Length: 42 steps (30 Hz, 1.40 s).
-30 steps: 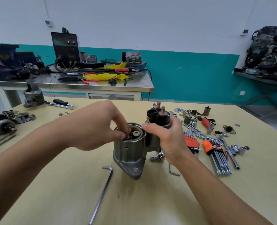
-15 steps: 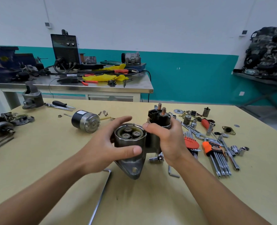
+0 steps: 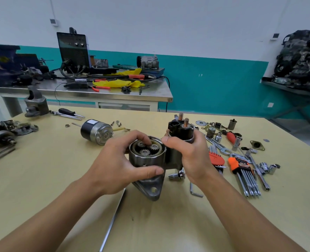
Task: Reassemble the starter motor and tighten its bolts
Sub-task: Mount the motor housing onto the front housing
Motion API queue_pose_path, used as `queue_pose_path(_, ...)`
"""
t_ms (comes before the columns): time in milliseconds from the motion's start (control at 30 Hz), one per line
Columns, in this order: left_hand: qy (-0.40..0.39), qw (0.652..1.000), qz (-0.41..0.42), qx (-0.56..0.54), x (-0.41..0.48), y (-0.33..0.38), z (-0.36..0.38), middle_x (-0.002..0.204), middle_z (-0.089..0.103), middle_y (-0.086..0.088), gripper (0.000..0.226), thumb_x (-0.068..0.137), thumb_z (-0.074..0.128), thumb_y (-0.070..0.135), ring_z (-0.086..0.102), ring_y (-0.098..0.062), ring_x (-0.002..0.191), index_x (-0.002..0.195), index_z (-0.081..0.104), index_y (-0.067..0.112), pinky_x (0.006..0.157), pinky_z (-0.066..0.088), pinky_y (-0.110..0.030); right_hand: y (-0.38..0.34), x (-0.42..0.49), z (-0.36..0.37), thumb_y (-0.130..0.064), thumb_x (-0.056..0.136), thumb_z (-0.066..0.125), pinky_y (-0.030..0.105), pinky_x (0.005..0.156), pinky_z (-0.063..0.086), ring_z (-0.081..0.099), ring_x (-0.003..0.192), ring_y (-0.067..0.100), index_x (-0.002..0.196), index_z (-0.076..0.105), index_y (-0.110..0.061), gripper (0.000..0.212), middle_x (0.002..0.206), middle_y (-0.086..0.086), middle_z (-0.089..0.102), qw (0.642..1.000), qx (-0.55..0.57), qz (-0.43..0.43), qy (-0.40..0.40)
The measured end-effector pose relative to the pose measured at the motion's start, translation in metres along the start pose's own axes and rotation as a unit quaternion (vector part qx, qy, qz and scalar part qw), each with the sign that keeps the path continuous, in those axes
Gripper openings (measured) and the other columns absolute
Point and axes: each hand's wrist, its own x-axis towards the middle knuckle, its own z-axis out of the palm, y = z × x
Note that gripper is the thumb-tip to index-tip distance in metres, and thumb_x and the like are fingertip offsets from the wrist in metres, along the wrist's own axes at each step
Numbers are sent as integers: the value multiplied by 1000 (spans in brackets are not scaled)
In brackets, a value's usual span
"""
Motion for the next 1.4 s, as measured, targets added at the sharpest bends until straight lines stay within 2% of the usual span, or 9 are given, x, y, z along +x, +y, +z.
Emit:
queue_pose_path(300, 76, 995, 69, -7, -7, -4, 4, 135, 63, 5, 48, 59, 88, 49, 64, -7, 120, 100, 76, 29, 91, 58, -32, 0, 0, -2, -27, 63, 80, 35, 63, 57, 68, 73, 21, 73, 71, -19, 15, 72, 3, 67, 1000, 6, 4, -4)
queue_pose_path(633, 92, 987, 133, 17, -8, -8, 11, 120, 72, 2, 42, 66, 85, 42, 64, -12, 119, 97, 79, 15, 102, 49, -33, -1, -1, -1, -23, 64, 80, 35, 58, 57, 69, 72, 25, 77, 69, -9, 22, 71, 6, 66, 1000, 22, 11, -7)
queue_pose_path(767, 20, 997, 26, -75, 25, -16, -36, 122, 71, 18, 33, 84, 62, 43, 60, 1, 120, 113, 74, 34, 97, 44, -17, -2, -1, -2, -36, 58, 79, 48, 64, 58, 66, 73, 23, 73, 66, -9, 33, 71, 6, 65, 1000, -13, 8, -1)
queue_pose_path(833, -24, 998, -36, 36, 57, -35, -76, 129, 65, 23, 49, 90, 61, 32, 54, 12, 118, 136, 52, 48, 102, 43, -26, -2, -1, -2, -38, 59, 78, 49, 68, 57, 64, 73, 24, 72, 65, -8, 35, 71, 7, 63, 1000, -26, 7, -1)
queue_pose_path(900, -137, 929, -92, 331, 86, -60, -107, 150, 47, 16, 83, 89, 72, 25, 43, 2, 135, 150, 23, 53, 111, 40, -41, -2, -1, -3, -38, 59, 78, 42, 66, 57, 63, 73, 23, 72, 65, -7, 36, 71, 7, 63, 1000, -30, 9, -2)
queue_pose_path(967, -270, 781, -79, 558, 99, -83, -121, 166, 19, 9, 108, 84, 77, 35, 20, -17, 151, 155, -3, 50, 118, 34, -45, -3, -1, -3, -39, 58, 78, 34, 63, 57, 64, 72, 19, 73, 66, -8, 36, 71, 5, 64, 1000, -26, 13, 2)
queue_pose_path(1100, -416, 641, 49, 643, 112, -106, -115, 168, 7, 7, 122, 80, 77, 23, 12, -21, 153, 150, -17, 54, 117, 37, -41, -3, -2, -2, -37, 58, 78, 28, 60, 55, 65, 69, 17, 69, 68, -16, 25, 69, 3, 64, 1000, -7, 17, -11)
queue_pose_path(1233, -482, 597, 87, 635, 124, -114, -108, 167, 5, 8, 114, 81, 75, 14, 35, -24, 141, 151, -5, 57, 92, 55, -38, -3, -2, -4, -36, 59, 77, 25, 60, 55, 66, 71, 16, 72, 67, -15, 27, 71, 4, 64, 1000, -2, 19, -19)
queue_pose_path(1400, -515, 570, 147, 623, 129, -118, -101, 163, 21, 12, 80, 86, 69, 29, 50, -23, 119, 147, 22, 51, 74, 45, -31, -2, -1, -5, -31, 63, 76, 22, 56, 53, 65, 65, 13, 73, 64, -8, 28, 67, 2, 63, 1000, 12, -2, -26)
